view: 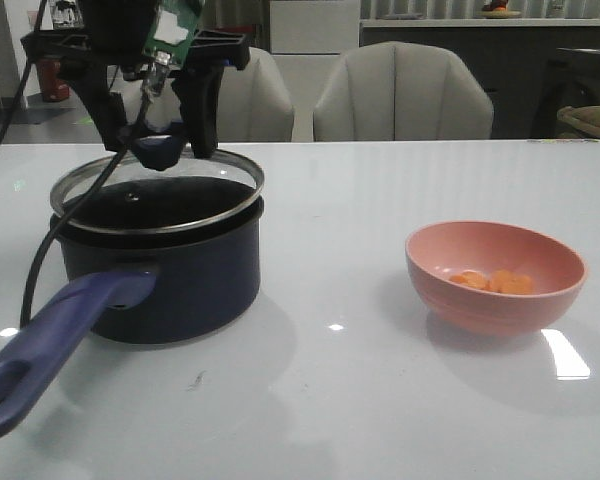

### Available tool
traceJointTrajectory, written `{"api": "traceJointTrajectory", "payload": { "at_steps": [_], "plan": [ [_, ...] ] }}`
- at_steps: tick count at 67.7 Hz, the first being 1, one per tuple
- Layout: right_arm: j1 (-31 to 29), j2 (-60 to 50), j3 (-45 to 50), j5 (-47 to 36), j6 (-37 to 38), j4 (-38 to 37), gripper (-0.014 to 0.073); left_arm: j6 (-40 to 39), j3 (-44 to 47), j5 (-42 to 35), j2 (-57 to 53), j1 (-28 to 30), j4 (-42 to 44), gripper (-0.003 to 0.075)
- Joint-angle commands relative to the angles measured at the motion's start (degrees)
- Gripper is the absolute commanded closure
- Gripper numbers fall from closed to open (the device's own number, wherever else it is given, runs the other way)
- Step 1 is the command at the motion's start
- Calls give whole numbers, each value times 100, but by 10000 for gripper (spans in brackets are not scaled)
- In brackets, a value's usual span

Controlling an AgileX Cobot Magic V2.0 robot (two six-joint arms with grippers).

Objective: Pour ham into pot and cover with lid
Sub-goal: 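Lift the glass lid off the saucepan with the left gripper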

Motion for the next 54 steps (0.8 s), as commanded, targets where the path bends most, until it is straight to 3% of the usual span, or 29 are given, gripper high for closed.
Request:
{"api": "traceJointTrajectory", "payload": {
  "at_steps": [1,21,33,42,54],
  "plan": [
    [-32,-111,-33,-484,-6,-89,444,-55,-236,-189,-586,18,255,477],
    [-32,-111,-33,-484,-6,-89,444,557,-107,331,-1028,966,272,477],
    [-32,-111,-33,-484,-6,-89,444,951,537,-156,-1458,1949,104,477],
    [-32,-111,-33,-484,-6,-89,444,1382,1203,-653,-1507,2739,-514,477],
    [-32,-111,-33,-484,-6,-89,444,1532,2150,-1478,-1497,3126,-746,477]
  ]
}}
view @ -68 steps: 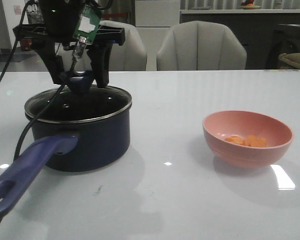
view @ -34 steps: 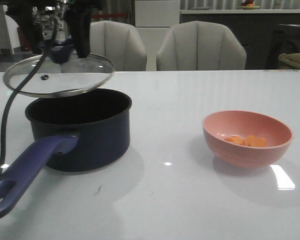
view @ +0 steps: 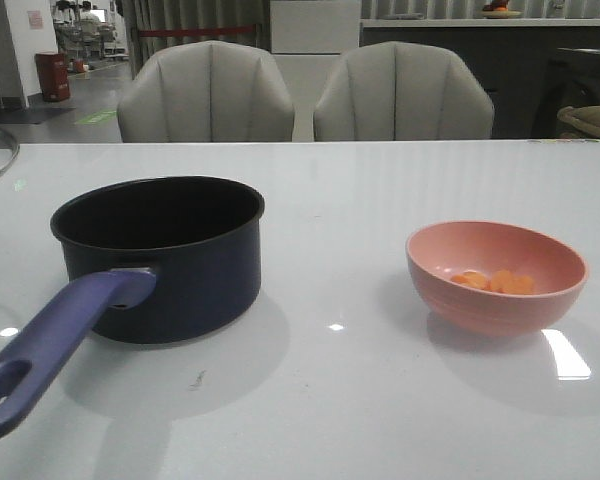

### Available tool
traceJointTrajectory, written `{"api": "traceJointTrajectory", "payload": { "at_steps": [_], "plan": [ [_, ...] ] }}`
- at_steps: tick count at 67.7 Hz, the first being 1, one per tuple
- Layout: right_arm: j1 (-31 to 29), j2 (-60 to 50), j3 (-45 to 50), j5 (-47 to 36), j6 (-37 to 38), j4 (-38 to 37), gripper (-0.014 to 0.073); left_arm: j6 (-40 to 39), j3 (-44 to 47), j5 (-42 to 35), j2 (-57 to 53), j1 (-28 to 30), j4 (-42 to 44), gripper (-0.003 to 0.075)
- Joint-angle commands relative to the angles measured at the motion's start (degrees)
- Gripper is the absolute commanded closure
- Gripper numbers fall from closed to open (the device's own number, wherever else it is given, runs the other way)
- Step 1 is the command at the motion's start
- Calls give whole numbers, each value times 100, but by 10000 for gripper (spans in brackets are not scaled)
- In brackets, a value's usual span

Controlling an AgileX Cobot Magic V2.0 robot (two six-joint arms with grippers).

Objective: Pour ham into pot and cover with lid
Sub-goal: 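Lift the glass lid off the saucepan with the left gripper, then set the glass lid on the table beside the saucepan, left gripper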

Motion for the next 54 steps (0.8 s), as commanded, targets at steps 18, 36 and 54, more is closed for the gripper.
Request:
{"api": "traceJointTrajectory", "payload": {
  "at_steps": [18,36,54],
  "plan": [
    [-22,-111,-33,-474,-6,-89,444,195,876,-1008,174,187,-207,477],
    [-22,-111,-33,-474,-6,-89,444,276,876,-952,514,187,-216,469],
    [-22,-111,-33,-474,-6,-89,444,303,876,-890,560,176,-216,292]
  ]
}}
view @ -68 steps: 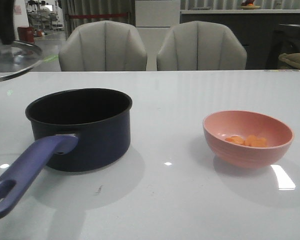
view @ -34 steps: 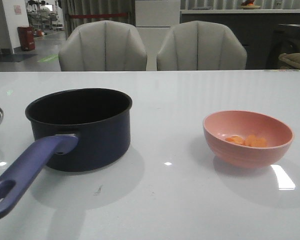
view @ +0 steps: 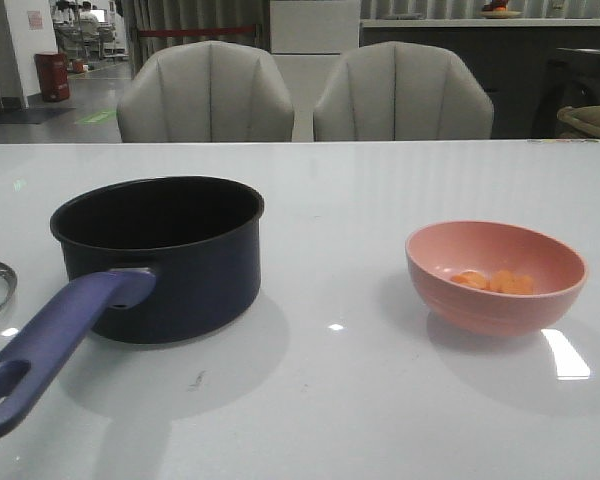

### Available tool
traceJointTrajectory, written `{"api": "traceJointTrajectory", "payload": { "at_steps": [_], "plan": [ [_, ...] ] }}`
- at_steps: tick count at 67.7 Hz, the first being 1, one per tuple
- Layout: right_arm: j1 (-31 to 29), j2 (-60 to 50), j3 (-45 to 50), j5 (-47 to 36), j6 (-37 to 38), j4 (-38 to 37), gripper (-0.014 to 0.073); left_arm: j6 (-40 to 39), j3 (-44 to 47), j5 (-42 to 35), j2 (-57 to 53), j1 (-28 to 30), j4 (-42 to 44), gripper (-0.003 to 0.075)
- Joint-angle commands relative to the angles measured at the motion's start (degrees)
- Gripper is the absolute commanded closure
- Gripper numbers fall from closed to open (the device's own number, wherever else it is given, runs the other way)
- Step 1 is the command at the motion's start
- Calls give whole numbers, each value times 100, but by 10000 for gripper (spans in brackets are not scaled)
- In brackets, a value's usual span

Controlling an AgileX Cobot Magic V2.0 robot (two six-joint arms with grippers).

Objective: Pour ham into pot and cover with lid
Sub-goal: 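Set the glass lid on the table beside the saucepan, left gripper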

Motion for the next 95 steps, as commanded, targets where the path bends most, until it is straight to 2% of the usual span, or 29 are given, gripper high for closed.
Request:
{"api": "traceJointTrajectory", "payload": {
  "at_steps": [1,6,10,30,52,67,74,88,95],
  "plan": [
    [-22,-111,-33,-474,-6,-89,444,13,-147,-84,-258,-4,-32,270],
    [-22,-111,-33,-472,-6,-89,444,13,-147,-59,-258,-4,-32,165],
    [-22,-111,-33,-472,-6,-89,444,13,-147,-5,-258,-4,-20,122],
    [-22,-111,-33,-472,-6,-89,444,95,-207,-5,-570,-29,107,138],
    [-22,-111,-33,-472,-6,-89,444,227,84,-414,-2316,-717,59,138],
    [-22,-111,-33,-472,-6,-89,444,227,928,-1015,-3757,-1063,-114,138],
    [-22,-111,-33,-472,-6,-89,444,227,1503,-1396,-4553,-1215,-382,138],
    [-22,-111,-33,-472,-6,-89,444,227,2671,-1714,-6157,-1405,-383,138],
    [-22,-111,-33,-472,-6,-89,444,227,3189,-2253,-7069,-1448,-464,138]
  ]
}}
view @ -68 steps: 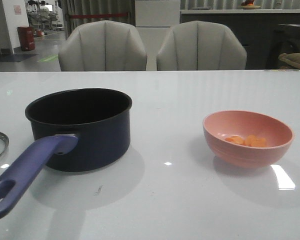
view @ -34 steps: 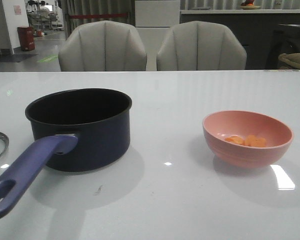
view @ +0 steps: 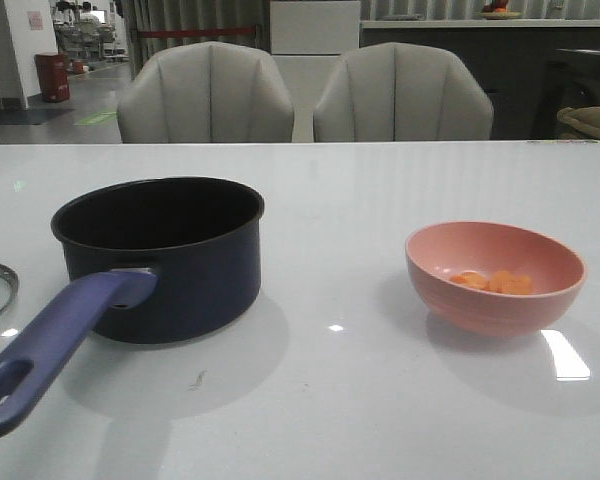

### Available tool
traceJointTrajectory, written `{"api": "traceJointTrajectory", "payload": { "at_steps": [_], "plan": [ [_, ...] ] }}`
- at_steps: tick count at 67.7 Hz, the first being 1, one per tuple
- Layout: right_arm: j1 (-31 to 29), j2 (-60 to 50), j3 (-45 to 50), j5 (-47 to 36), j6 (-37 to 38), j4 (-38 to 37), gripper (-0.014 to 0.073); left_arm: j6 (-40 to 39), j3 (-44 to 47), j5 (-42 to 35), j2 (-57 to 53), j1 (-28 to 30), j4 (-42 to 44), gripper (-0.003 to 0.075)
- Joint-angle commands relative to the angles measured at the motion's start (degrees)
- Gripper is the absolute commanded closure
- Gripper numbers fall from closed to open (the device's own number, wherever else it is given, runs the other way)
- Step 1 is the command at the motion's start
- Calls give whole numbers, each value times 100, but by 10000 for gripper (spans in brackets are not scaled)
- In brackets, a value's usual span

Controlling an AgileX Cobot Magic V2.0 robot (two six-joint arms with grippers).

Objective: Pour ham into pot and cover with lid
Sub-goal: 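Set the glass lid on the table beside the saucepan, left gripper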

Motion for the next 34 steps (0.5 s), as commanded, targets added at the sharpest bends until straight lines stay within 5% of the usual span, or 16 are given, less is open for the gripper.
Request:
{"api": "traceJointTrajectory", "payload": {
  "at_steps": [1,34],
  "plan": [
    [-22,-111,-33,-472,-6,-89,444,-19,349,-982,-889,-113,-124,138],
    [-22,-111,-33,-533,-6,-89,444,-19,2109,-1960,-3576,-531,-84,138]
  ]
}}
